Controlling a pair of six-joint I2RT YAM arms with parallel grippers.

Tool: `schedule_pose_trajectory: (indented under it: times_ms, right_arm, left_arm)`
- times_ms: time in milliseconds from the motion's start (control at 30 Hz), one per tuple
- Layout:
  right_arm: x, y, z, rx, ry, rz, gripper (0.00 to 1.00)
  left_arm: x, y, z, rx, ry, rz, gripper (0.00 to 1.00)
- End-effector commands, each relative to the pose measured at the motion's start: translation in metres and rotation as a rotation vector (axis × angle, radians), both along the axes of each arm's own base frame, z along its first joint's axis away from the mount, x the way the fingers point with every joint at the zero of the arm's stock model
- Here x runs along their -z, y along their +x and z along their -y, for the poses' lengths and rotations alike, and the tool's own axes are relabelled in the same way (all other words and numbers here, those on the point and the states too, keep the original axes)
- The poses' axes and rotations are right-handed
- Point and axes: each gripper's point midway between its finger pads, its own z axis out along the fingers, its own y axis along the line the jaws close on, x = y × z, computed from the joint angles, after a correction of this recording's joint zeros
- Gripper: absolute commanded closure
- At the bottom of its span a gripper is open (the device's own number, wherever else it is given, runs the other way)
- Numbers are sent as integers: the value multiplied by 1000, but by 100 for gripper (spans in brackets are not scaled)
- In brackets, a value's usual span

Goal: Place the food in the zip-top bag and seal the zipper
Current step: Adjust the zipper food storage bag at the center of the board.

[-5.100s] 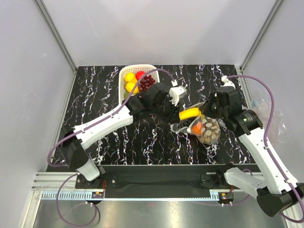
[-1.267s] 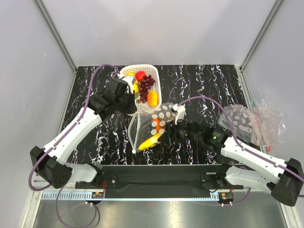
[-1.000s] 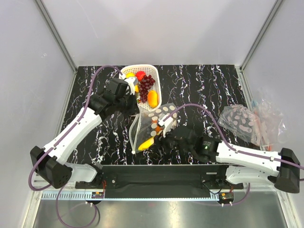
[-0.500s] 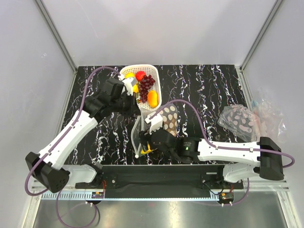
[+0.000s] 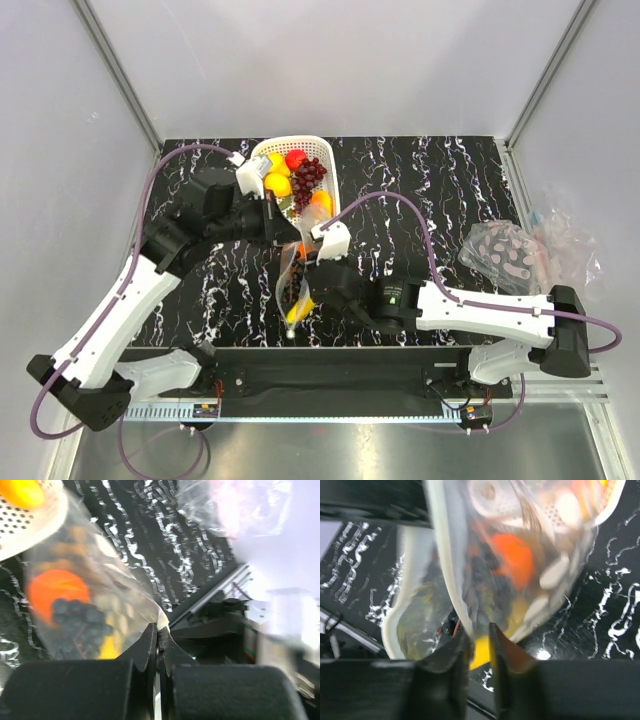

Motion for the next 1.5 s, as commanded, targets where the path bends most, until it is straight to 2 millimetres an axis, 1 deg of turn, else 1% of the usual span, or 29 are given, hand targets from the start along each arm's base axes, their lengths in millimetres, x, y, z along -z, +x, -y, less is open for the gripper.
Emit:
schedule_pose_trajectory:
  times_ms: [0, 67, 100, 133, 167, 233, 267, 300, 333, 367, 400, 467, 500, 633, 733, 767, 800, 833, 867, 900, 933, 967, 1000, 1067, 1200, 1300, 1333, 1400, 1467]
  right_arm:
    - [-7, -2, 14, 46, 24, -20, 76]
    - [-9, -12, 9, -18, 55, -46, 89]
    - [-13, -16, 10, -40, 66, -51, 92]
    - [-15, -19, 11, -58, 75, -58, 96]
    - [-16, -25, 10, -90, 75, -73, 98]
    - [-22, -28, 13, -116, 99, -94, 100]
    - [-20, -38, 9, -185, 116, -146, 100]
    - [-19, -33, 14, -197, 132, -171, 100]
    - [-19, -33, 14, -220, 154, -196, 100]
    - [-19, -39, 11, -269, 178, -228, 100]
    - [-13, -30, 18, -252, 178, -243, 100]
    - [-9, -31, 18, -304, 185, -279, 100]
    - [-2, -18, 24, -274, 181, -293, 100]
    - [3, -7, 25, -272, 193, -321, 100]
    - [8, 2, 27, -235, 183, -325, 100]
    - [9, 7, 29, -209, 177, -320, 100]
    - [10, 9, 30, -196, 172, -320, 100]
    - [10, 11, 31, -182, 178, -323, 100]
    - [11, 17, 35, -159, 180, -319, 100]
    - [12, 19, 37, -151, 181, -321, 100]
    - [12, 21, 39, -143, 185, -322, 100]
    - [13, 24, 41, -128, 186, -324, 100]
    - [13, 31, 46, -102, 192, -323, 100]
    - [15, 40, 53, -52, 202, -328, 100]
    - [22, 55, 72, 35, 237, -337, 100]
    - [21, 66, 84, 92, 270, -330, 100]
    - [21, 68, 86, 97, 273, -328, 100]
    - [22, 71, 90, 116, 277, -327, 100]
    - [20, 74, 92, 127, 290, -322, 100]
  left_arm:
    - [-42, -13, 9, 12, -152, 67, 100]
    - [-41, -16, 13, 0, -177, 47, 100]
    - [-45, -20, 13, -2, -198, 53, 100]
    - [-36, -24, 16, -1, -198, 30, 100]
    - [-35, -20, 18, -49, -225, 21, 100]
    - [-38, -32, 25, -52, -279, 28, 100]
    - [-28, -26, 28, -94, -301, 5, 100]
    - [-29, -27, 28, -109, -318, 7, 100]
    - [-25, -28, 31, -115, -322, -2, 99]
    - [-21, -23, 30, -152, -330, -2, 99]
    - [-20, -21, 29, -172, -336, -3, 98]
    - [-17, -16, 27, -217, -345, -3, 96]
    - [-17, -13, 26, -234, -349, -3, 96]
    - [-17, 1, 26, -289, -342, 21, 89]
    - [-17, 21, 26, -325, -270, 68, 78]
    - [-15, 23, 28, -294, -235, 94, 73]
    - [-10, 29, 34, -276, -206, 93, 59]
    - [-19, 34, 35, -254, -206, 109, 49]
    - [-19, 30, 39, -185, -173, 116, 36]
    - [-8, 35, 43, -168, -128, 97, 17]
    - [2, 35, 39, -160, -68, 65, 11]
    - [-11, 36, 40, -131, -52, 104, 7]
    - [-4, 38, 42, -114, -22, 94, 4]
    - [-3, 35, 38, -93, 12, 104, 1]
    - [-12, 25, 19, -107, 28, 178, 1]
    - [-3, 15, 6, -96, 91, 171, 1]
    - [-4, 14, 5, -96, 89, 173, 1]
    - [8, 7, 1, -78, 116, 157, 1]
    - [13, -1, 0, -58, 122, 156, 1]
